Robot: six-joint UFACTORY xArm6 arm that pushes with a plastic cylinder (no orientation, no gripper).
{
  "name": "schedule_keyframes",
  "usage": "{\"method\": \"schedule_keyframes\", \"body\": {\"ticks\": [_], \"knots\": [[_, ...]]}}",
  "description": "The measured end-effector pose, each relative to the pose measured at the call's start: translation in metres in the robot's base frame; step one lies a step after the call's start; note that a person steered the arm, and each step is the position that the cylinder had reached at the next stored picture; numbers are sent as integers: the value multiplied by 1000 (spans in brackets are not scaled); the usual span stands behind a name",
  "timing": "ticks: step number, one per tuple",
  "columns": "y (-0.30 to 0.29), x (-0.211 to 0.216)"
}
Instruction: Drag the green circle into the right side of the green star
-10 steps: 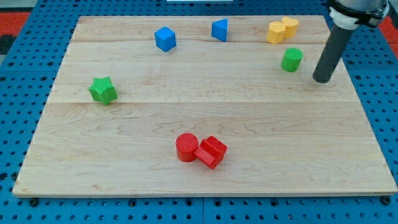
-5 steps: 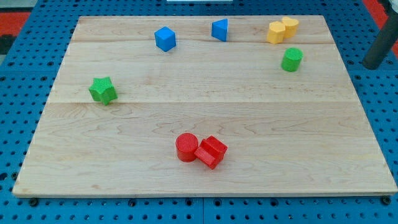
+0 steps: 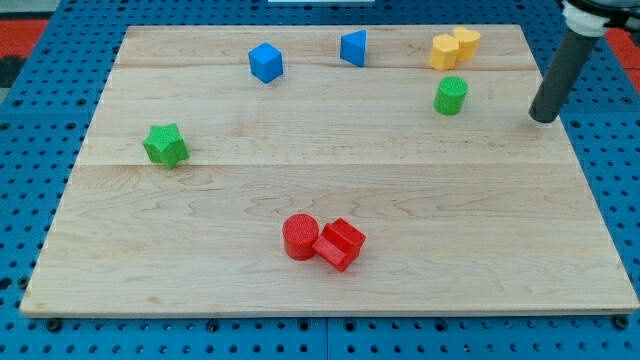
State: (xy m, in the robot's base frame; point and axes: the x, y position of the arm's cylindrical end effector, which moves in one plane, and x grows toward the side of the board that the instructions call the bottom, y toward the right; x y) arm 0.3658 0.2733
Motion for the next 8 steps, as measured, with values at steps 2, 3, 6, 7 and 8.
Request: {"method": "schedule_keyframes", "body": {"ticks": [2,3,6,7,8], "knots": [[-206,-11],[-323,33],[-439,21],[-403,4],[-346,-20]]}}
